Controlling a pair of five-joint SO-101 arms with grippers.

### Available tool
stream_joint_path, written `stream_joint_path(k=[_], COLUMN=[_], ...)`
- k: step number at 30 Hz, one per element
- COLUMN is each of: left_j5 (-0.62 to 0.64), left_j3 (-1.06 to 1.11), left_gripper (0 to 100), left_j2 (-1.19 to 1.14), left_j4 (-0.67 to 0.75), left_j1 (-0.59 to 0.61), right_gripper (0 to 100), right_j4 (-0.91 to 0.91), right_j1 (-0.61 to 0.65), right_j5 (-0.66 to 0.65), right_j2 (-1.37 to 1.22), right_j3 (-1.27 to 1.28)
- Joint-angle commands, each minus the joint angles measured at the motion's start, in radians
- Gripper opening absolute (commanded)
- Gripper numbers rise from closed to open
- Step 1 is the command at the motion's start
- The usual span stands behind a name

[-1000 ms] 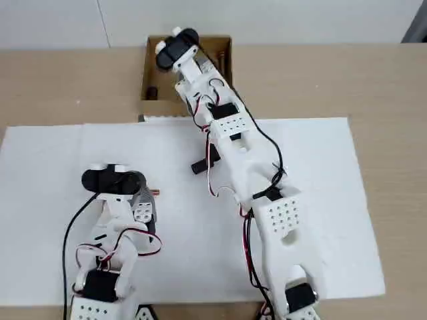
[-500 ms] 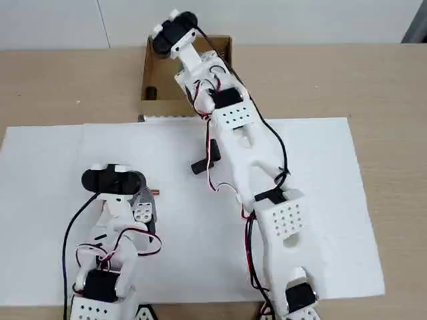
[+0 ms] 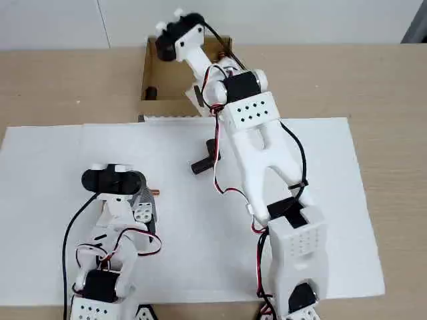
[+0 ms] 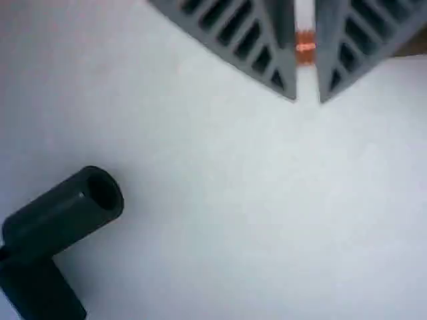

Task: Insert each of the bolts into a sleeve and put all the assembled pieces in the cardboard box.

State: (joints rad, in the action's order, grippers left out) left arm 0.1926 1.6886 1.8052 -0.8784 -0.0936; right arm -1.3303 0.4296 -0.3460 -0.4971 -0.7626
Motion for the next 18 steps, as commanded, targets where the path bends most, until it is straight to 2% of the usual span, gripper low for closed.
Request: stream_joint_path(k=[1,7,18], left_j5=[-0.006,-0.006,-0.006], left_j3=[-0.007,-0.007,-0.007], left_gripper=[1,1,1], left_j2=[0.011,0.011,0.011], left_j4=[-0.002,-0.002,-0.002], left_j1=[0.002,0.002,0.002], right_gripper=[0.3,0.4,2.0], right_j4=[-0.150,-0.314,-0.308], right_j1=[0.008,0.008,0.007], right_j5=[0.000,0.115,0.288], right_j2=[0.067,0.019,-0.134], right_j3=[-0.055,-0.055,-0.055])
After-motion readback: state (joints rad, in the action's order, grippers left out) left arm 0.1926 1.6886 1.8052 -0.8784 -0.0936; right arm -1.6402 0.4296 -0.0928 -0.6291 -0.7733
